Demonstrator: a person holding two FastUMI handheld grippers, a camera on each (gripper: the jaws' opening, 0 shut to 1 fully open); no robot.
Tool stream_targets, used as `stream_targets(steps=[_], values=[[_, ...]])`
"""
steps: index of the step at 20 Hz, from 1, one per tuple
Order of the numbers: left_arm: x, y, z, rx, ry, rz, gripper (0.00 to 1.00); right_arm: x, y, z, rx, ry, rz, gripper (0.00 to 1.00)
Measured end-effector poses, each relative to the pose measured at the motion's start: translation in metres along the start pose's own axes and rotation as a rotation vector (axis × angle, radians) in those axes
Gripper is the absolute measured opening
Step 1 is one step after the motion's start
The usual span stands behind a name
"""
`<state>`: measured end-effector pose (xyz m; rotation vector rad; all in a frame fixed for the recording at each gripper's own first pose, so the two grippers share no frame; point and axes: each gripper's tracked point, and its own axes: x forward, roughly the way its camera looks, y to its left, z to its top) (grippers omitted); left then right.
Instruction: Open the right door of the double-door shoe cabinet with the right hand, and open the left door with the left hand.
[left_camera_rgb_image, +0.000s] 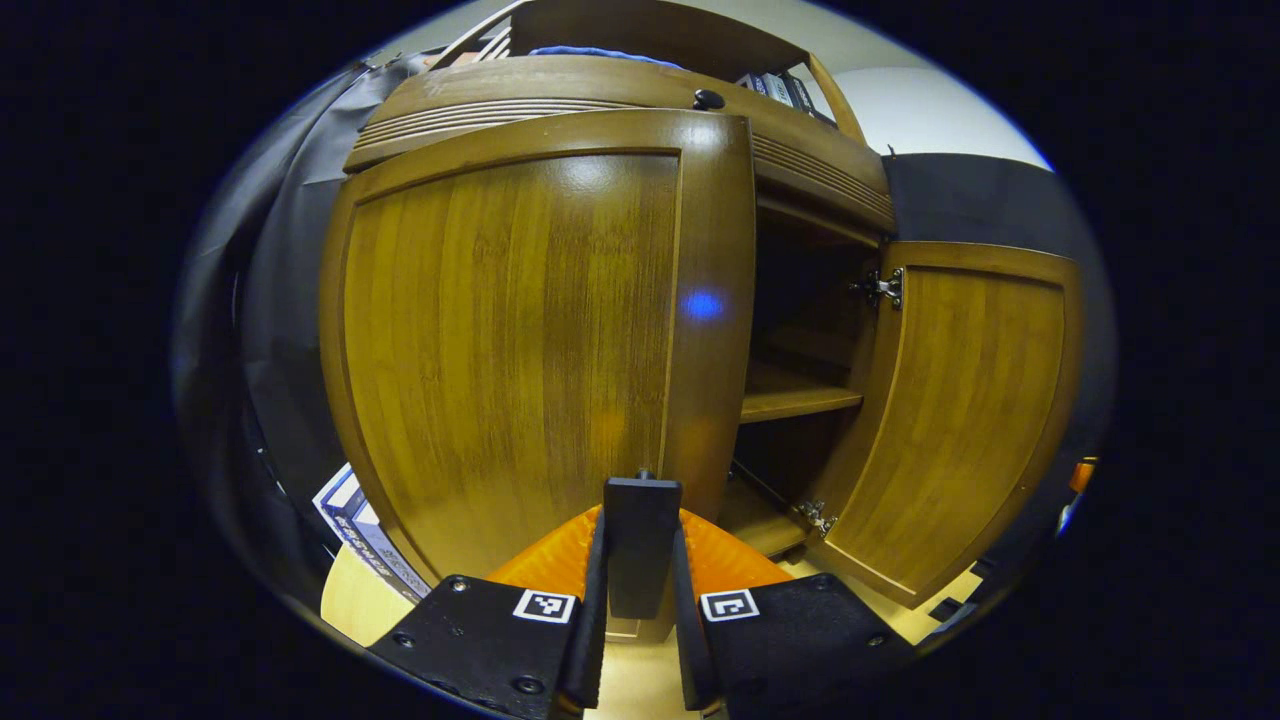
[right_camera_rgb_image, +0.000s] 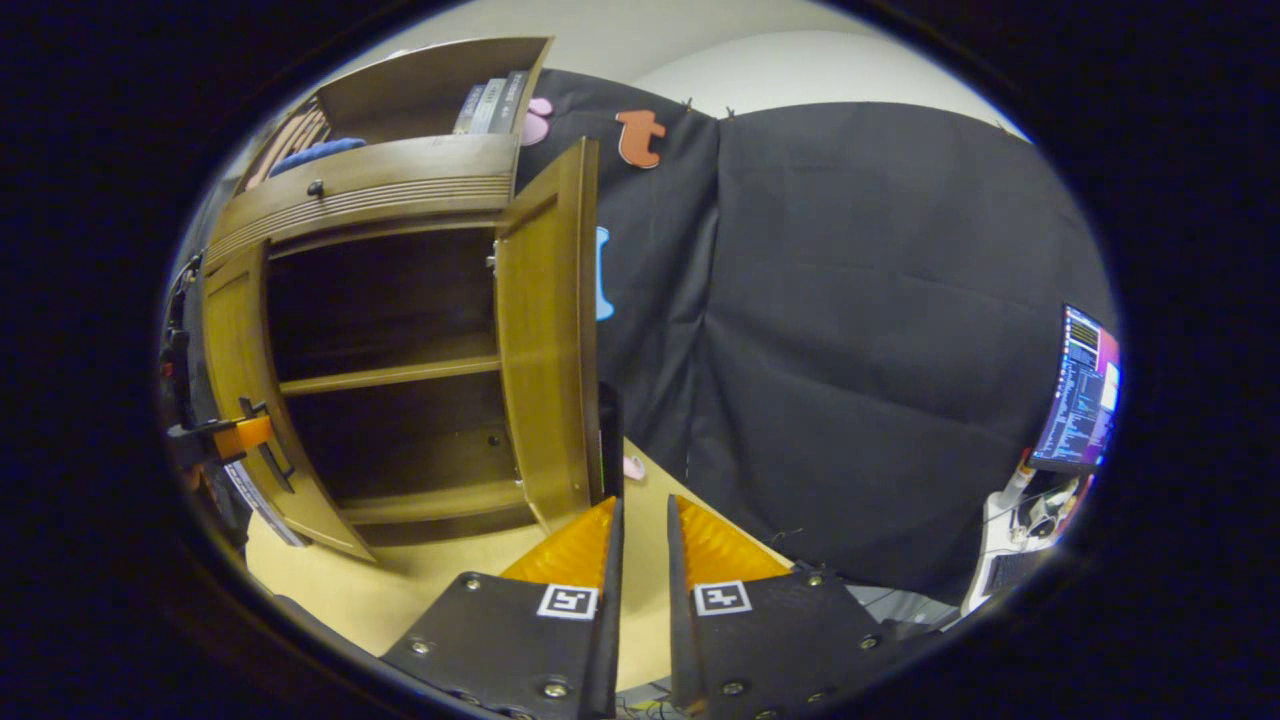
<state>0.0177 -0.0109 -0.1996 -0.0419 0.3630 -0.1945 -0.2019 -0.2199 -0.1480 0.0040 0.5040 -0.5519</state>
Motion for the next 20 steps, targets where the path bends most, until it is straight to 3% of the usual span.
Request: stream_targets(steps=[12,20], values=[[-0.063,0.025,-0.011,-0.062,-0.01,0.067,0.32,0.002,0.056,0.006,-0.04,0.001,0.158,0.24],[-0.105,0.055,-0.018,-0.13,-0.026,0.161,0.29,0.006,0.124,-0.001,-0.069,0.028,0.334,0.21]])
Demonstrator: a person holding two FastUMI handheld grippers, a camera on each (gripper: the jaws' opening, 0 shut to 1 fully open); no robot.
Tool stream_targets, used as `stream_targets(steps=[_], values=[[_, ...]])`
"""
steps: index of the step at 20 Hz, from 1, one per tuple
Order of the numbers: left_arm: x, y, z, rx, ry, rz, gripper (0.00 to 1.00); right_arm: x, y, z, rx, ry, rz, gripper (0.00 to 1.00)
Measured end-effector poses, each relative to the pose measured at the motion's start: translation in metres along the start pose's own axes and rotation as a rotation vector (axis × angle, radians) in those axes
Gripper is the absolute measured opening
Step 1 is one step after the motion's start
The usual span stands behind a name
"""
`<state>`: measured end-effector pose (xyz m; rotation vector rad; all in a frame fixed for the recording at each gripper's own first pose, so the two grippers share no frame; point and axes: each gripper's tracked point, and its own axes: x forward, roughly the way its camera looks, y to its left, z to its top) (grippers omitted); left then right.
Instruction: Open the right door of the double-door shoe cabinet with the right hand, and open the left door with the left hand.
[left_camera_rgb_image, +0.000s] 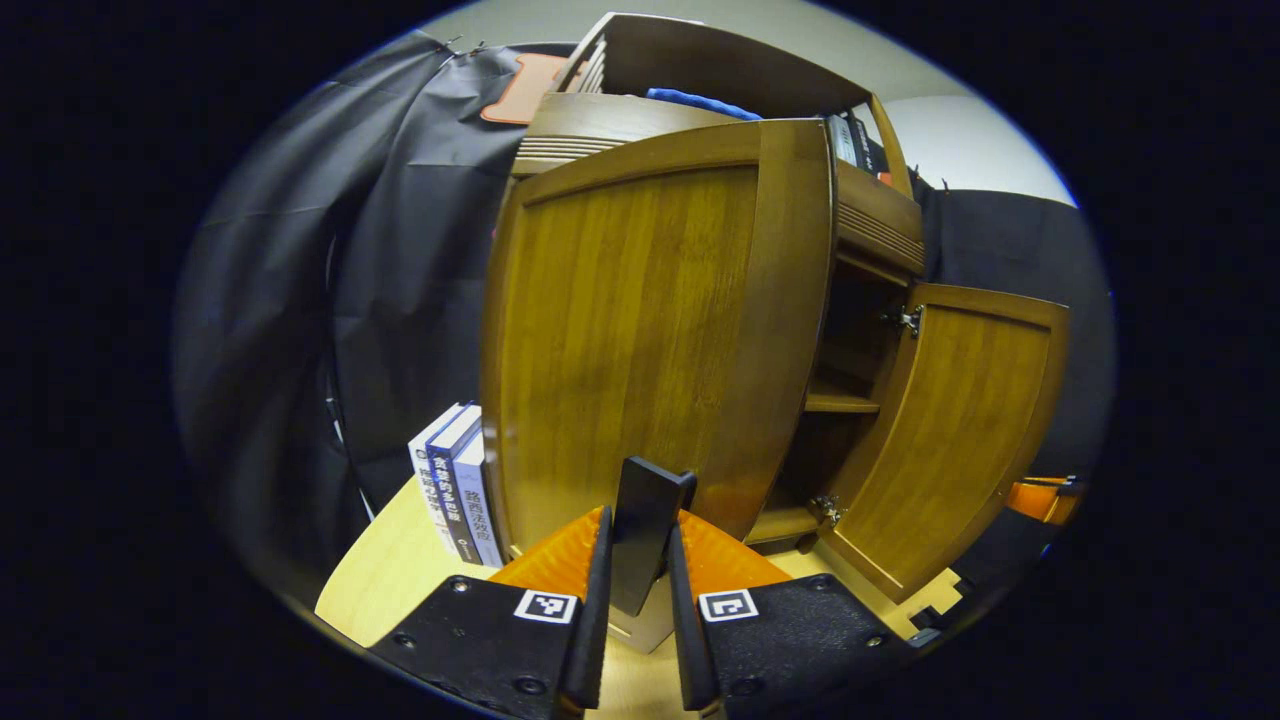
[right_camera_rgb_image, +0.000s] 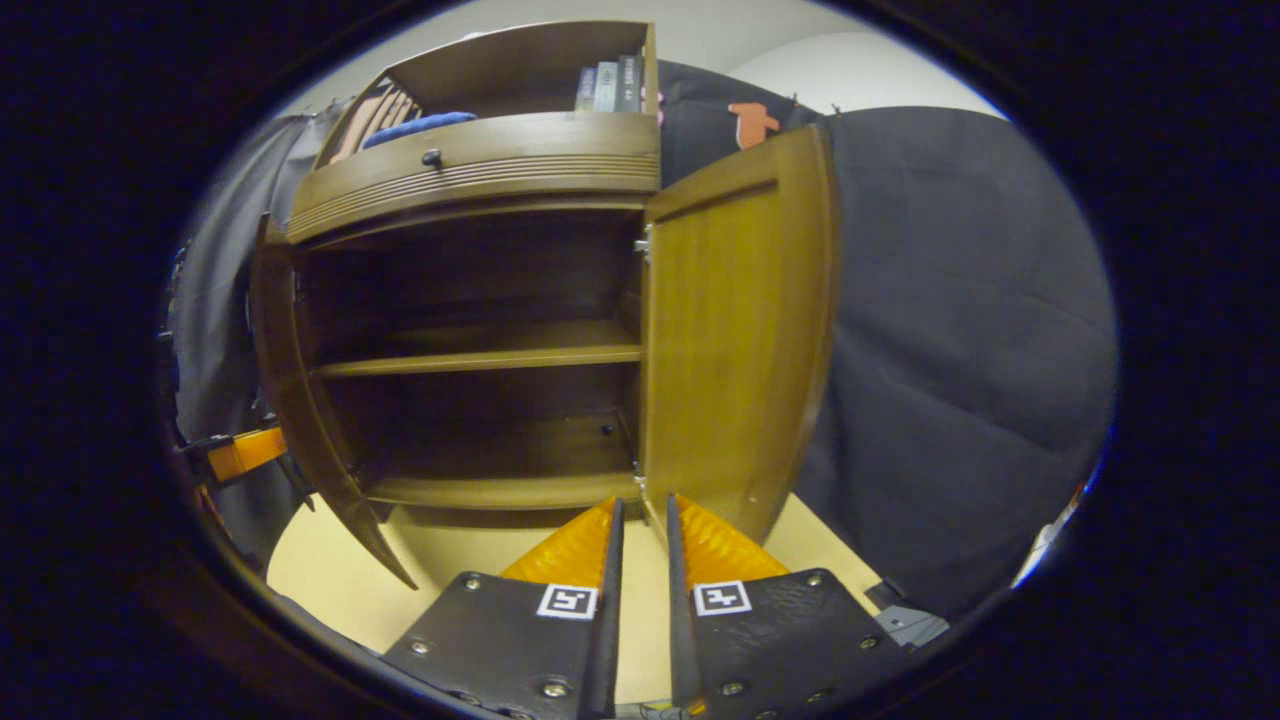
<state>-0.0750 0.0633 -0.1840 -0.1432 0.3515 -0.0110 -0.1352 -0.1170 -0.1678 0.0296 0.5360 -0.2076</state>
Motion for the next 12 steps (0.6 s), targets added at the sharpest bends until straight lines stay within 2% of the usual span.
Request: stream_targets(steps=[1,3,4,6,7,8,9,10,11,12], values=[[-0.005,0.005,0.0,0.005,-0.003,0.014,0.26,0.004,0.01,0.001,0.001,0.003,0.028,0.21],[-0.013,0.015,0.001,0.022,-0.009,0.043,0.29,0.011,0.029,0.002,0.006,0.01,0.085,0.21],[-0.016,0.022,0.0,0.03,-0.009,0.061,0.22,0.013,0.038,0.002,0.004,0.012,0.11,0.21],[-0.023,0.037,0.0,0.037,-0.008,0.11,0.24,0.015,0.054,0.003,-0.004,0.012,0.15,0.21],[-0.026,0.047,-0.001,0.038,-0.006,0.139,0.22,0.016,0.06,0.003,-0.009,0.013,0.168,0.21],[-0.029,0.056,-0.003,0.04,0.003,0.166,0.24,0.017,0.067,0.002,-0.013,0.016,0.187,0.21],[-0.032,0.063,-0.005,0.036,0.009,0.183,0.2,0.017,0.074,-0.001,-0.016,0.02,0.207,0.21],[-0.033,0.073,-0.004,0.041,0.003,0.212,0.24,0.018,0.079,-0.002,-0.021,0.025,0.223,0.24],[-0.036,0.082,-0.001,0.049,-0.003,0.24,0.17,0.019,0.083,-0.005,-0.028,0.031,0.235,0.24],[-0.04,0.091,-0.001,0.048,-0.005,0.257,0.15,0.02,0.086,-0.007,-0.032,0.037,0.244,0.24]])
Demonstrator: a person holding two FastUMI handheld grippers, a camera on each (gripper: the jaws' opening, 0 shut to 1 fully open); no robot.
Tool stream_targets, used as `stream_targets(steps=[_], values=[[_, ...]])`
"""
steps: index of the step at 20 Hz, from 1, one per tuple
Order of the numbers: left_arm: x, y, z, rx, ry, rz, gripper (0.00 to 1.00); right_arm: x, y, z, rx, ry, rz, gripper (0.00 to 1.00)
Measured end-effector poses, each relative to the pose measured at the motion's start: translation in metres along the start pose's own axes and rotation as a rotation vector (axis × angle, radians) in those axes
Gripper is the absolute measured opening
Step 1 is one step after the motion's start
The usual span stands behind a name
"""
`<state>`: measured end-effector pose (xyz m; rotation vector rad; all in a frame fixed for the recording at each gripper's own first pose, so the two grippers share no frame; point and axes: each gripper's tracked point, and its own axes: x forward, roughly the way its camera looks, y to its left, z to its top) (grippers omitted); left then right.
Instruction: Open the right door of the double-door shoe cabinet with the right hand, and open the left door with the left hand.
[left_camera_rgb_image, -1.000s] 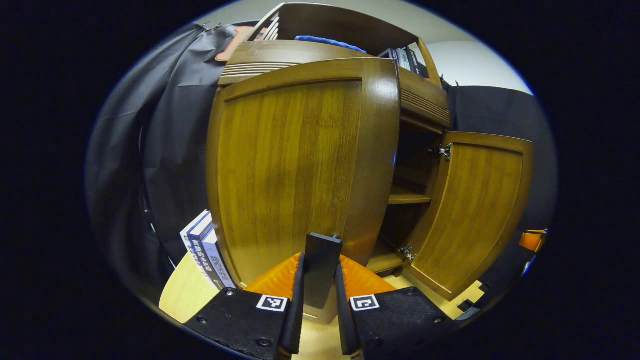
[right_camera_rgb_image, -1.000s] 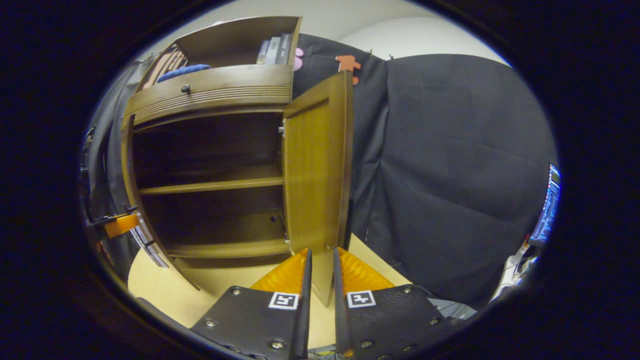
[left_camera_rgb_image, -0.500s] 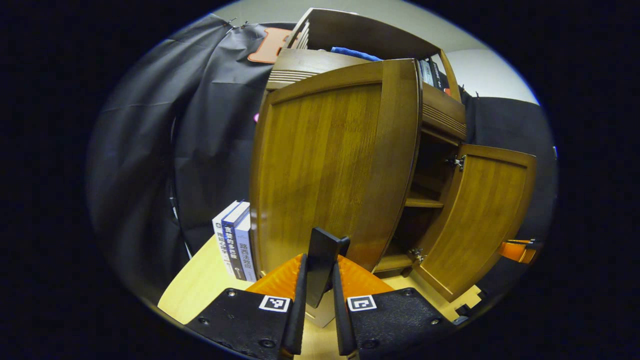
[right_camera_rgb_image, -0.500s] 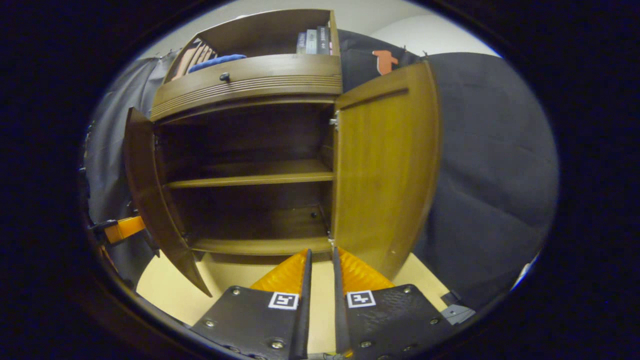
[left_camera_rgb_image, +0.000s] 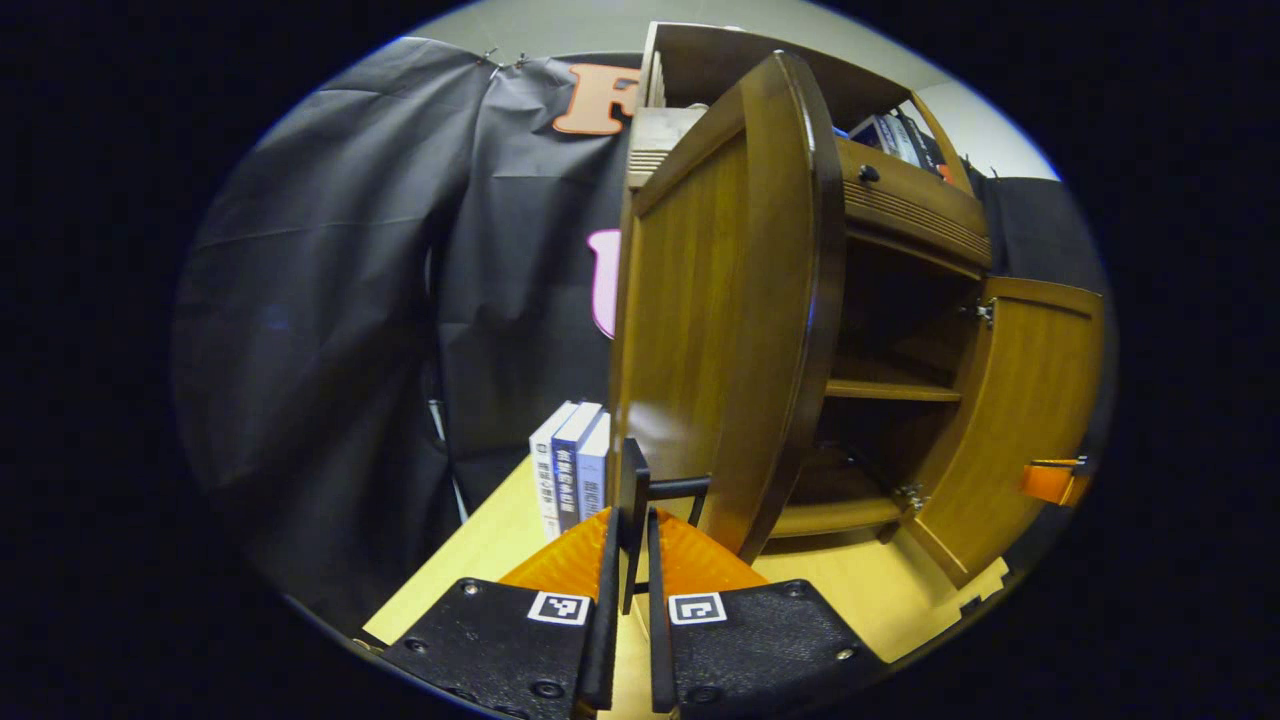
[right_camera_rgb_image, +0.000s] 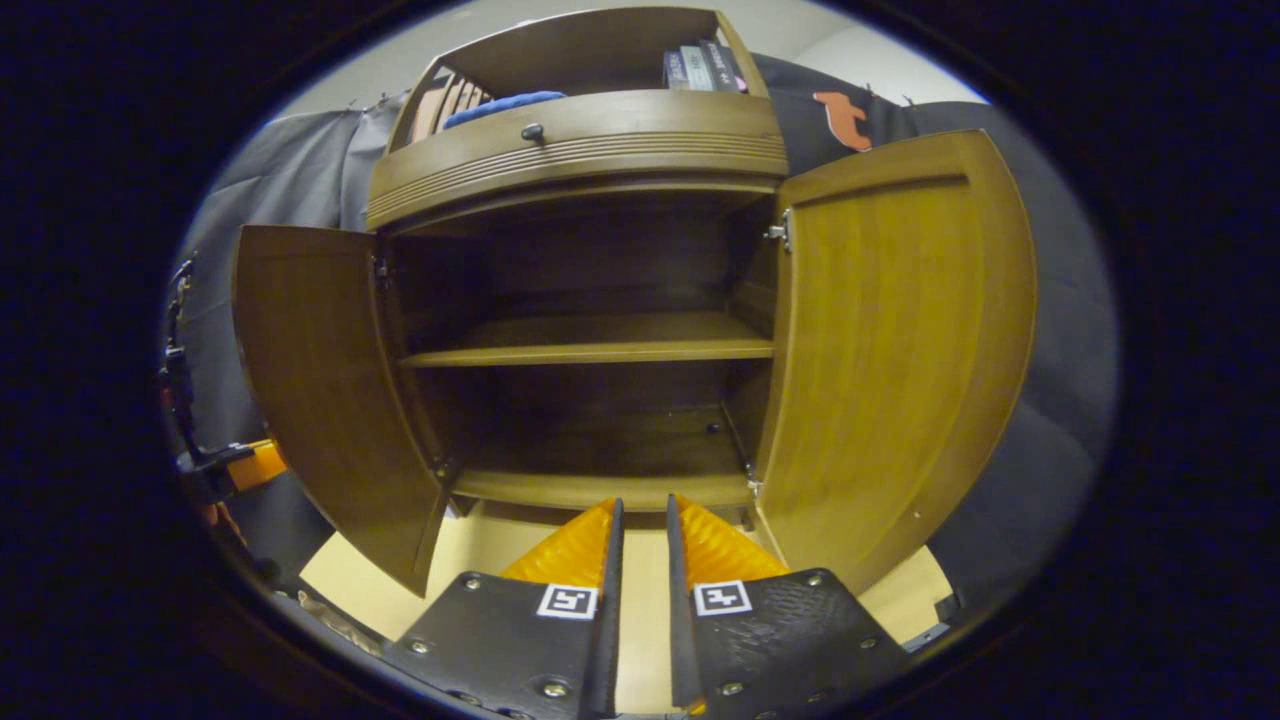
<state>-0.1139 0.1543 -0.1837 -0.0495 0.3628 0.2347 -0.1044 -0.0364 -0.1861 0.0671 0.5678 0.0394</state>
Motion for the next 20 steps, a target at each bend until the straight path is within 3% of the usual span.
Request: stream_targets(steps=[1,2,3,13,20], values=[[-0.001,0.006,0.003,-0.008,-0.006,0.011,0.05,0.003,0.002,-0.003,0.005,0.006,0.007,0.21],[-0.003,0.01,0.004,-0.019,-0.008,0.019,0.18,0.005,0.004,-0.004,0.012,0.011,0.013,0.21],[-0.005,0.013,0.005,-0.03,-0.009,0.024,0.08,0.007,0.006,-0.006,0.021,0.017,0.019,0.23],[-0.019,0.039,0.007,-0.049,-0.013,0.094,0.07,0.033,0.031,0.001,0.078,0.029,0.091,0.21],[-0.02,0.048,0.01,-0.079,-0.02,0.171,0.07,0.04,0.043,0.002,0.048,0.033,0.134,0.21]])
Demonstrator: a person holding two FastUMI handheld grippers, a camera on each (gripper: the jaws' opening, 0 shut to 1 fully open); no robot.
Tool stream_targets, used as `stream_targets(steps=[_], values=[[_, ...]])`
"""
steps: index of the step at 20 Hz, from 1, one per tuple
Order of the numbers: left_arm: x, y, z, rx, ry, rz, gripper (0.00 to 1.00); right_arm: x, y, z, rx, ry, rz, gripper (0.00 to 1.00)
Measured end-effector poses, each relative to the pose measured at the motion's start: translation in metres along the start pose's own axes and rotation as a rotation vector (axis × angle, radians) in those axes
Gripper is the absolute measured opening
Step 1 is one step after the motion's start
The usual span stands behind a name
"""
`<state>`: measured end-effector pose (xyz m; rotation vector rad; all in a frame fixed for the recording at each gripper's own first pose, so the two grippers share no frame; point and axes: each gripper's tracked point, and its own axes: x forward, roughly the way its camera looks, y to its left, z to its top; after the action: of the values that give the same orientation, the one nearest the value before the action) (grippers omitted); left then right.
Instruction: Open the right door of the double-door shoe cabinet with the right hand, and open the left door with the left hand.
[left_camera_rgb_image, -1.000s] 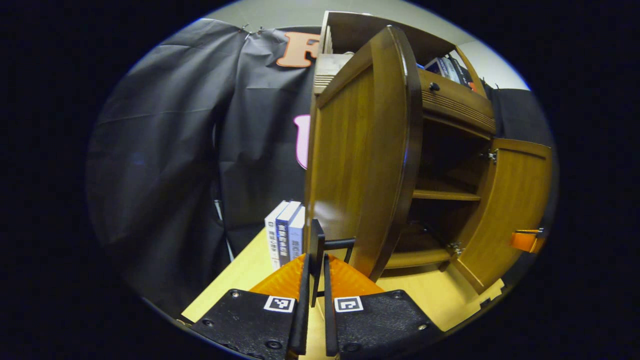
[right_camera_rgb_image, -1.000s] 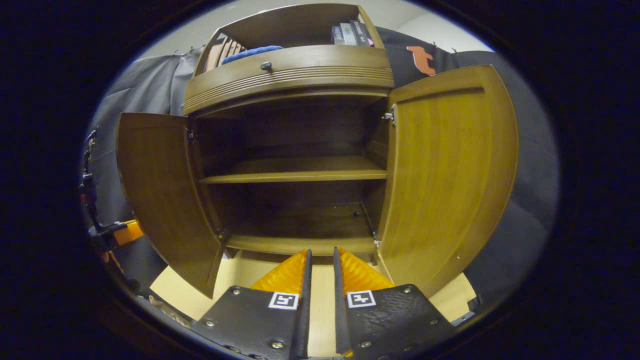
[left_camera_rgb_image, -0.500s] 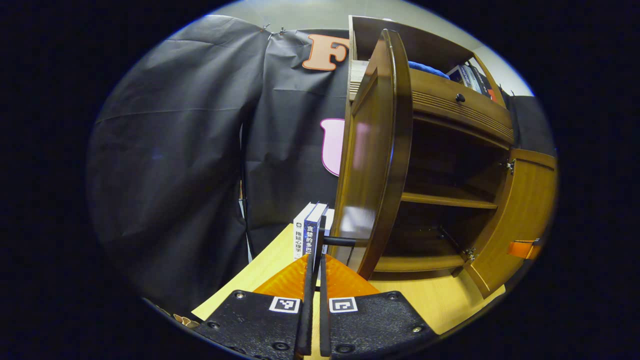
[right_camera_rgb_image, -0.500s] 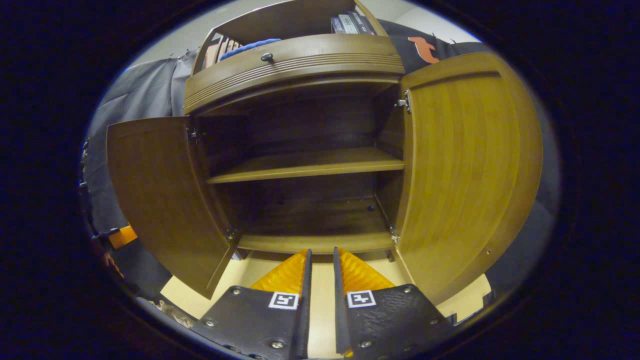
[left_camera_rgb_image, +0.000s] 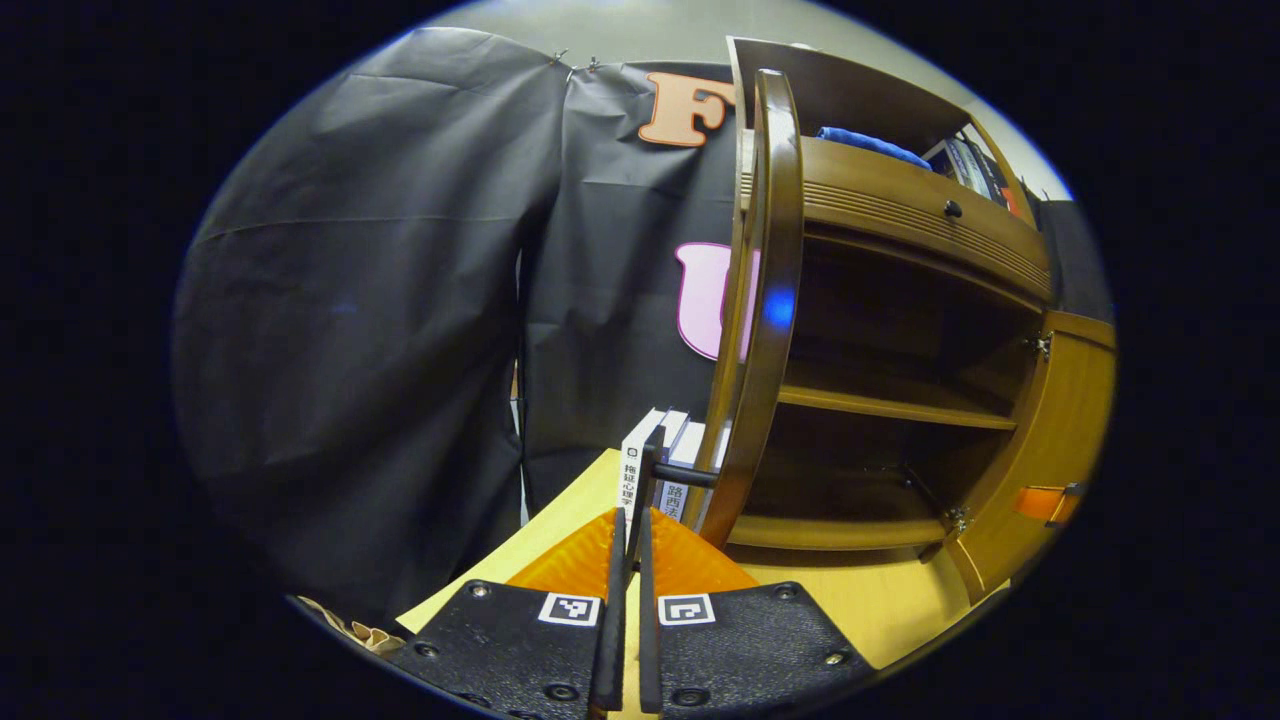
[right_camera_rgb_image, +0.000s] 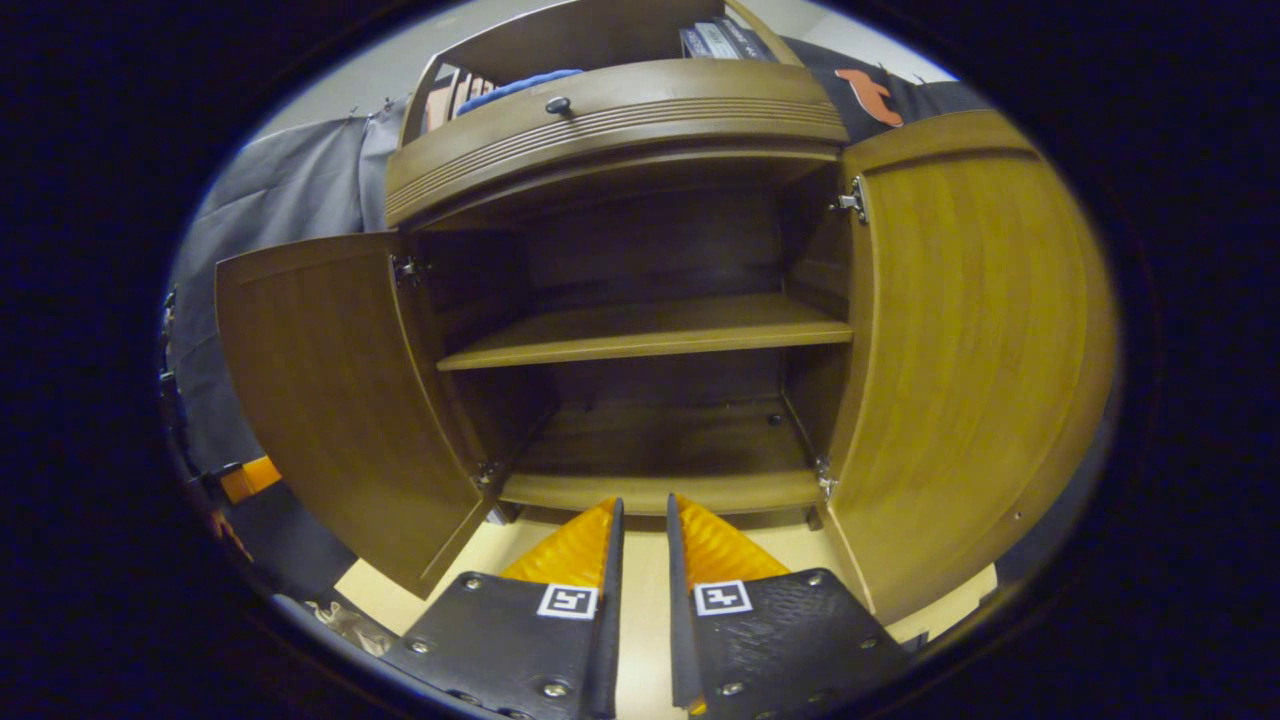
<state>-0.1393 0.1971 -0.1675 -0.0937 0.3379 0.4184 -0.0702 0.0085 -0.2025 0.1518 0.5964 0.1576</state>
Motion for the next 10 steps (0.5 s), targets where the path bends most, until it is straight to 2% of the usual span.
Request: stream_targets(steps=[10], values=[[-0.002,0.013,-0.003,-0.022,-0.001,0.076,0.07,0.012,0.004,-0.003,0.003,0.017,0.037,0.21]])
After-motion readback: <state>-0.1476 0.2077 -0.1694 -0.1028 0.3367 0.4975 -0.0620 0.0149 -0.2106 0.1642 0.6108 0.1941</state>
